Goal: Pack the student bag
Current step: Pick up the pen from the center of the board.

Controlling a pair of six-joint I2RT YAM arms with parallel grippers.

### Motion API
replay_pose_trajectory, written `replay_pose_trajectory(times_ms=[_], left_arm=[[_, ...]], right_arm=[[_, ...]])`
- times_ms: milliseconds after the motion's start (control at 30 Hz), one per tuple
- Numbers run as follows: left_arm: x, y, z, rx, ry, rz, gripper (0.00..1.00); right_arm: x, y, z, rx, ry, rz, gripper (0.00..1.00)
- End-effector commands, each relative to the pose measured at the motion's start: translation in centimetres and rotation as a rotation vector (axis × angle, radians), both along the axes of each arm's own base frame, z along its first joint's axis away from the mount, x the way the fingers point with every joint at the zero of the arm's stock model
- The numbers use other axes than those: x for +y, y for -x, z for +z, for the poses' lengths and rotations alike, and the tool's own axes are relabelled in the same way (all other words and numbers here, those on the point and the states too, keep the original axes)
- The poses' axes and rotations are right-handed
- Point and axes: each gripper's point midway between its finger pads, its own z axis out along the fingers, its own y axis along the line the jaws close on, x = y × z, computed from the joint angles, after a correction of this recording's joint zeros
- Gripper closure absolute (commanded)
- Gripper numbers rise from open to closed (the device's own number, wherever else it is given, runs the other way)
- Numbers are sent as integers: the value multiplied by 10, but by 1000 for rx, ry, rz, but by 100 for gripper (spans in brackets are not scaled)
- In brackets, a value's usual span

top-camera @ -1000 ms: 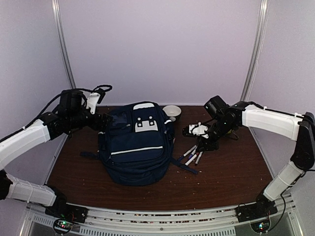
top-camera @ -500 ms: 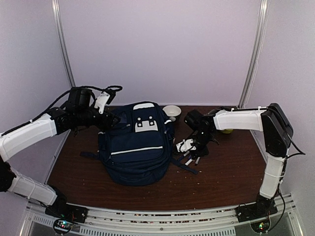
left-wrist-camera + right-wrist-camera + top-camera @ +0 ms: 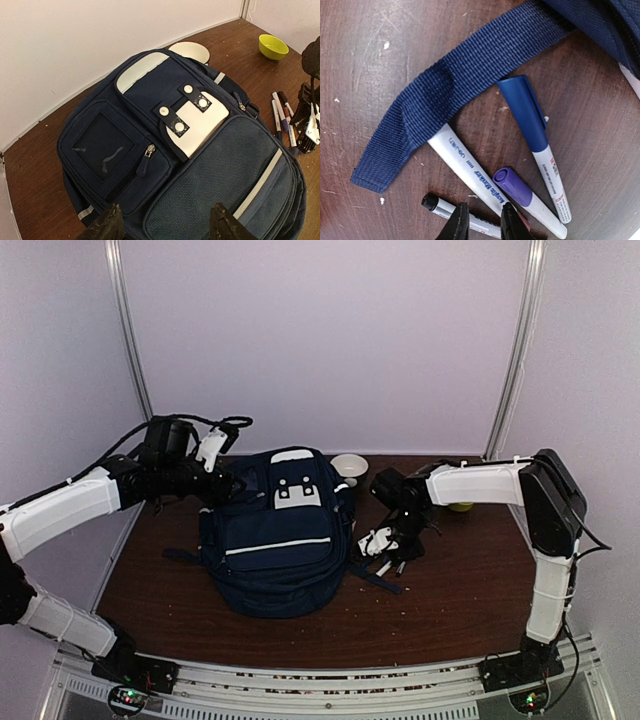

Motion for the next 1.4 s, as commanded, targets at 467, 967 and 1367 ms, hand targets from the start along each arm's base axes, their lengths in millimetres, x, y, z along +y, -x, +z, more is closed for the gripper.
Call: replay_pose_trajectory(times_ms=[467,967,1367], left_arm=[[-2,-1,20,-45,22,-2,39],[-3,2,24,-49,36,-13,39],[-22,20,8,-9,-14,-173,39]], right_arm=[[3,12,-16,8,92,64,82],[2,15,-31,-27,166,110,79],[16,17,53,-93,10,65,94]])
